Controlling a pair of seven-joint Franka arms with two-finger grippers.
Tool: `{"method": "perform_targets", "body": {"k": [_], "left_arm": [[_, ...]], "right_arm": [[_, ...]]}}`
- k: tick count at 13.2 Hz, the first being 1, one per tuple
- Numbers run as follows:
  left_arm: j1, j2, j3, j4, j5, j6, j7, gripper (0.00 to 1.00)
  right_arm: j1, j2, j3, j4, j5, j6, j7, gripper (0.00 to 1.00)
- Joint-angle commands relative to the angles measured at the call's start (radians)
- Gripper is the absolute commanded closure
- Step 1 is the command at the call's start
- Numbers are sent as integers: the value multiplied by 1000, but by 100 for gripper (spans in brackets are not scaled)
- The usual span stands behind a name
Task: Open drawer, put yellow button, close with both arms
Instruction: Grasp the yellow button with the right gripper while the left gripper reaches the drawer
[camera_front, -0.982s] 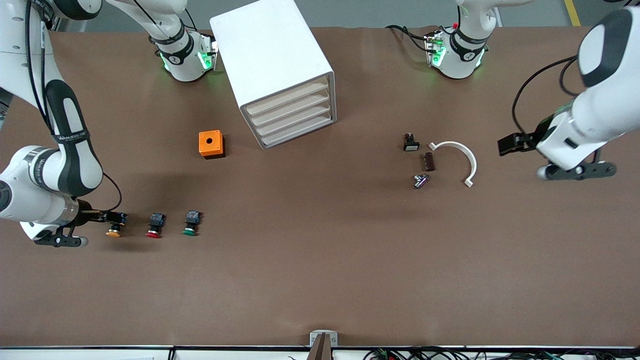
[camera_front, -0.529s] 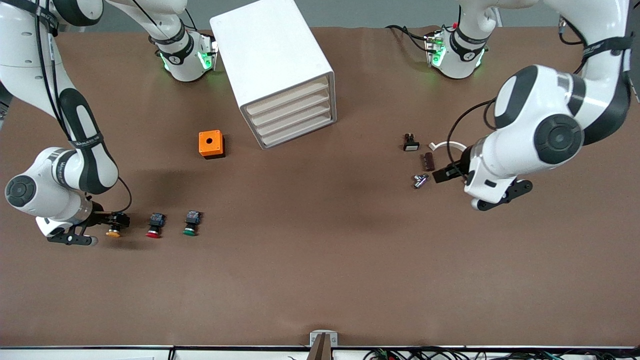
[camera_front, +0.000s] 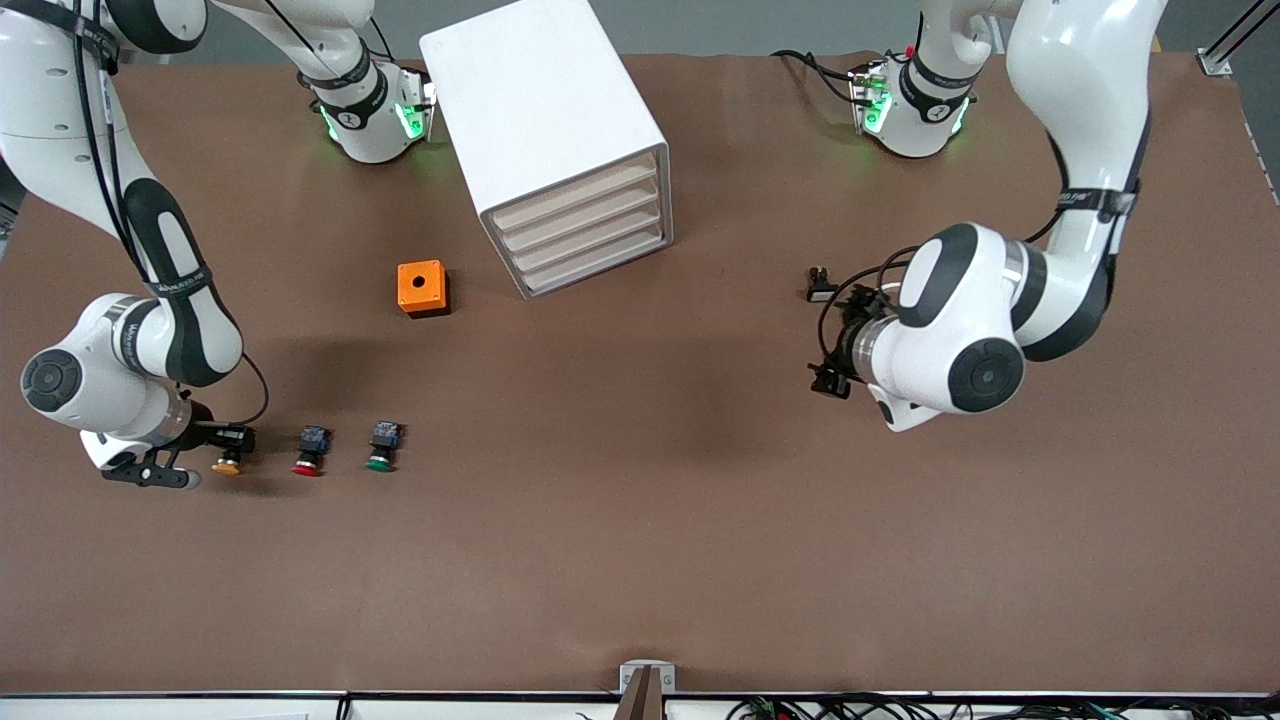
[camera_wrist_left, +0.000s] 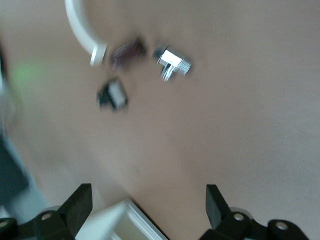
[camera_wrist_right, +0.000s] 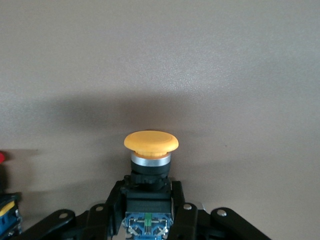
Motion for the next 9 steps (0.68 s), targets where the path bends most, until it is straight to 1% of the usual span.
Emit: {"method": "perform_targets", "body": {"k": [1,2,3,4,6,7,8,9], "left_arm": [[-8,42,-1,27,-108,-96,-217,0],[-20,63,-1,27,-197,-145,-219,0],[-20,89,-1,28,-315,-174,-224,0],[-22,110,1,30,-422,-176,-251,0],[-66,134,1,30,-527,-176,-364,0],[-89,152,2,34,-590,-176,-447,0],[-110,172,1,59,-628,-176,-502,0],[-141,189,2,74,-667,-176,-570,5]], "right_arm": [[-7,1,10,-9,5,14,26,95],[-7,-1,10,-7,5,13,26,98],[-6,-2,10,-4,5,7,24,98],[-2,-10,10,-1,3,-1,24,98],[2,-59,10,4,2,-62,23,98],[8,-89,12,7,0,-122,23,98],[14,-116,10,19,-3,-180,23,98],[19,-145,12,30,-6,-249,24,98]]}}
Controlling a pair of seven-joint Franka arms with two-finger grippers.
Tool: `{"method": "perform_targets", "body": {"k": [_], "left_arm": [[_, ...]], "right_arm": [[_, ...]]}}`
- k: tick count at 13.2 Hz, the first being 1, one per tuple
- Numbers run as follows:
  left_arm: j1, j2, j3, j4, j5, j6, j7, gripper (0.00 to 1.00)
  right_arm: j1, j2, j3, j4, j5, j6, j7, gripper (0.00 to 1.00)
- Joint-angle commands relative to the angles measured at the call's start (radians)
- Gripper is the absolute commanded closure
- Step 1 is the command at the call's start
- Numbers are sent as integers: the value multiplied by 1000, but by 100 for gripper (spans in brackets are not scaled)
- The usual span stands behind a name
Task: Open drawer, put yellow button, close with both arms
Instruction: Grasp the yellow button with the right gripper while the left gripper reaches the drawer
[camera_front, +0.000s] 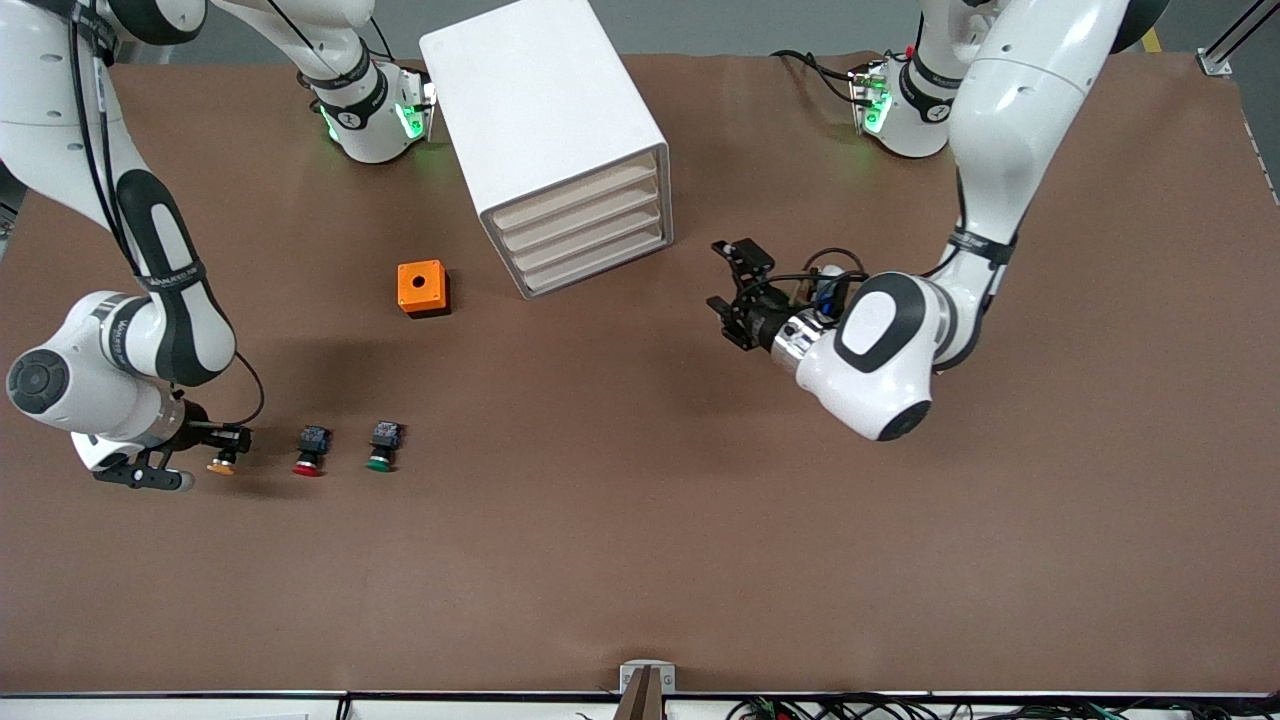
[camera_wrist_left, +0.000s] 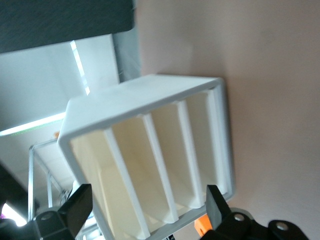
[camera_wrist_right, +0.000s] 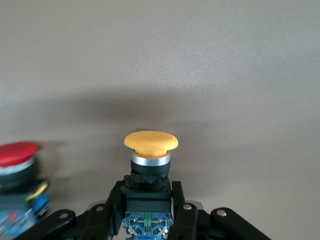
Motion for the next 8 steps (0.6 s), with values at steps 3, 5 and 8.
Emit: {"method": "perform_targets", "body": {"k": [3,5,8], "left_arm": [[-141,74,3,82,-104,-19,-215,24],[-184,96,6,82,-105,-19,-234,29],[-248,107,8,82,-122,-14,-248,42]], "right_arm": [[16,-152,7,21,-6,-249,23,96],[19,-208,13,21,-4,-329,55,96],[91,-311,12,22,-9,-486,193,96]]}}
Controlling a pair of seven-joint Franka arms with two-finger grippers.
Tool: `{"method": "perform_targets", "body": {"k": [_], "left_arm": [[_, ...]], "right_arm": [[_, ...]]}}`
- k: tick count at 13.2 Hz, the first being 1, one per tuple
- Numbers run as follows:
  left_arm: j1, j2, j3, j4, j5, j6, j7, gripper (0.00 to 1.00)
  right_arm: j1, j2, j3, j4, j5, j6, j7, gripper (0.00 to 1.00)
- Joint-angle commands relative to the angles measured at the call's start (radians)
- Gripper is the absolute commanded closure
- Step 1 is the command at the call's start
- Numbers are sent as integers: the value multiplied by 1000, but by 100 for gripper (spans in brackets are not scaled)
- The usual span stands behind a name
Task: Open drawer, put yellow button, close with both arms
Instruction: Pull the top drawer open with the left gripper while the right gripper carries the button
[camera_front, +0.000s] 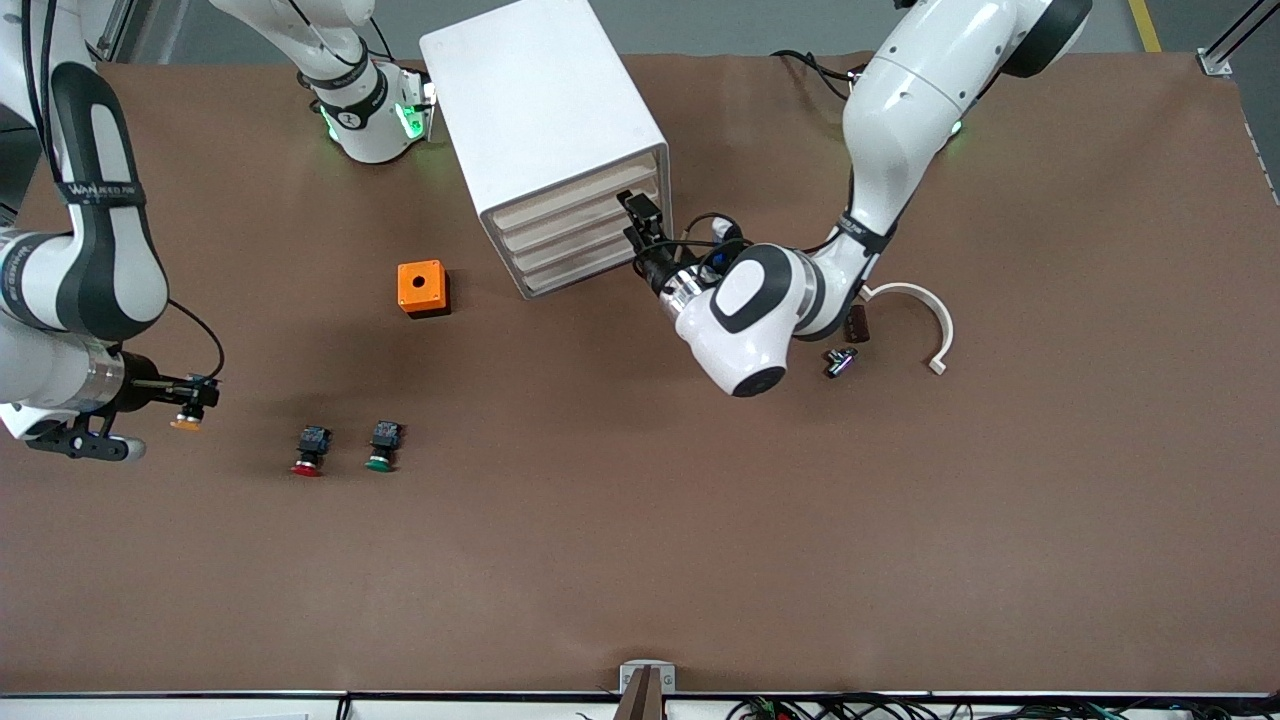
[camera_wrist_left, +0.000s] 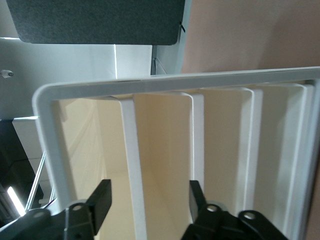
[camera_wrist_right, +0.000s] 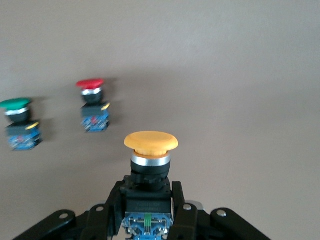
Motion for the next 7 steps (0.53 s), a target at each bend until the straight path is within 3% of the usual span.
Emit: {"method": "perform_targets", "body": {"k": [1,4,7], "left_arm": [[-52,19,11,32,-28,-14,-34,42],[-83,11,9,34,-62,-17,-83,45],[-98,19,9,34,-64,-11,-82,73]], "right_arm": [[67,-110,0,-16,-9,-117,108,96],[154,-182,2,2,-10,-236,215,96],[267,-192,3,93,-10,-400,425,96]]}}
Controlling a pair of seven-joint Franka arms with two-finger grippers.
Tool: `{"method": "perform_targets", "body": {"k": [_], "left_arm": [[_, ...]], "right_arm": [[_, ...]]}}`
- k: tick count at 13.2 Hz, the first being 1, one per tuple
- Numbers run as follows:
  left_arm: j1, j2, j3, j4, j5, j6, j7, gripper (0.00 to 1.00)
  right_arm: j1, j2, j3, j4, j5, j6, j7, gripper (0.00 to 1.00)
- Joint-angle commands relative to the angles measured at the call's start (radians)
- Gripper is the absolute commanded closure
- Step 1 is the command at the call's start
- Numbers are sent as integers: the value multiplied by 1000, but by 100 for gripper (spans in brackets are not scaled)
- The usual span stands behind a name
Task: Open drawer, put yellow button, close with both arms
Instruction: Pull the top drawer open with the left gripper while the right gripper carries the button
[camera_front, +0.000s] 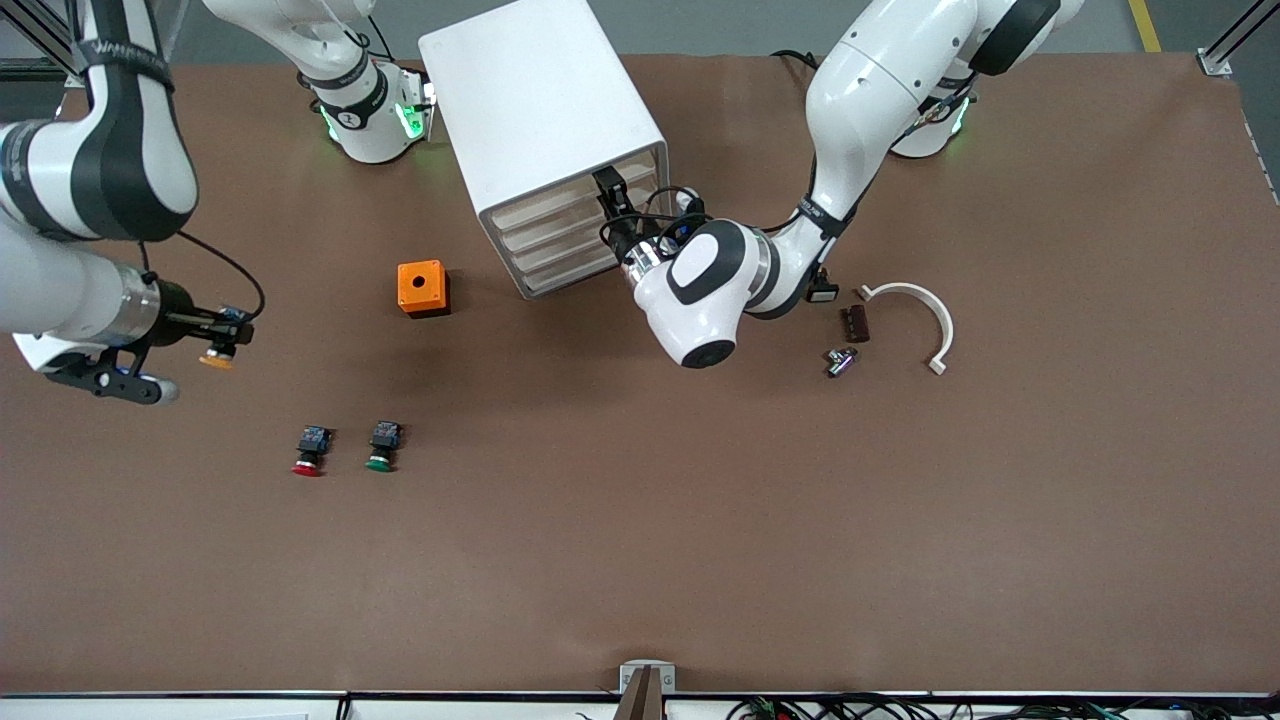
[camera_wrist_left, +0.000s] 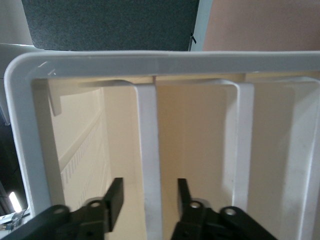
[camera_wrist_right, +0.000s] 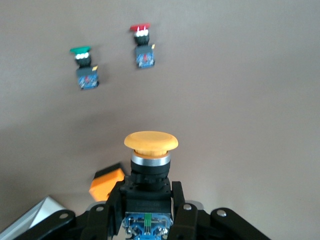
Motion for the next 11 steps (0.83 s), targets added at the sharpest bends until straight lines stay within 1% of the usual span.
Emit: {"method": "perform_targets", "body": {"k": [1,3,4,5,6,9,11], "left_arm": [[-17,15,8,16,-21,4,-13,82],[-17,21,12,22,-21,18,-9,94],[-11,21,14,29,-19,18,-8,98],[-5,19,20,30,-18,18,-6,98],[14,16,46,33,-19,18,-5,98],[70,15,87,69,-19,18,-8,98],[113,16,94,96,-19,18,-6,98]], "right_arm": [[115,-3,-4,87,-10,-121,186,96],[207,-2,-3,148,-11,-180,337,97],[259,0,-3,165,-11,-193,415,98],[311,0,-3,169,-11,-193,502,99],[371,1,-3,175,-10,-193,603,99],[554,18,-3,231,3,-185,921,100],[643,67,-3,277,16,-159,1123,100]]}}
